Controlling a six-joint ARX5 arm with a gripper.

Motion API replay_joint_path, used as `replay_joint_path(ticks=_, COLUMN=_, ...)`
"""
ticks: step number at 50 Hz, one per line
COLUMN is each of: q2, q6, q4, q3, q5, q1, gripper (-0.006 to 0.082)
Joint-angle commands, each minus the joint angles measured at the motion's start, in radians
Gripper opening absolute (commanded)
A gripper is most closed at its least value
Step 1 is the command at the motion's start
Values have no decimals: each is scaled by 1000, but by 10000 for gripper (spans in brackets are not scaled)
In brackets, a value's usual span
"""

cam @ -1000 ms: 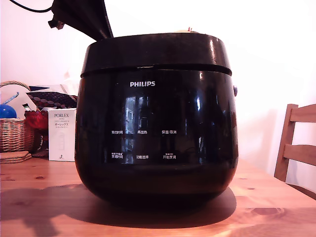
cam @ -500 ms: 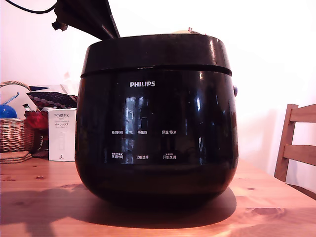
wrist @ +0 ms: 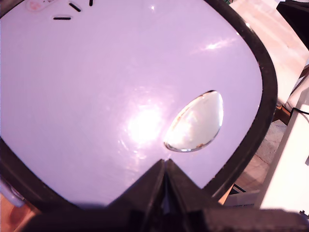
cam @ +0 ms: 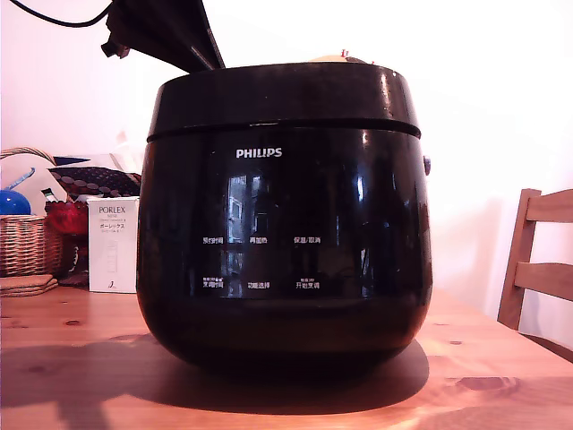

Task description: Close the rice cooker by pressing the lid down with medium force

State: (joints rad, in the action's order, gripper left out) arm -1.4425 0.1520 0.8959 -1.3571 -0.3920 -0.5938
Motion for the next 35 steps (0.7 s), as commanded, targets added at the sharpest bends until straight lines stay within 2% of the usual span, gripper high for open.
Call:
replay_joint_path(ticks=1, q2=-103, q6=-3, q4=47, q3=101, q5=37, q1=-4, gripper=-21)
replay_joint_path(ticks=35, q2=-138, q6=-3, q4=64, q3=121, q5=44, q1=-2, gripper=-21)
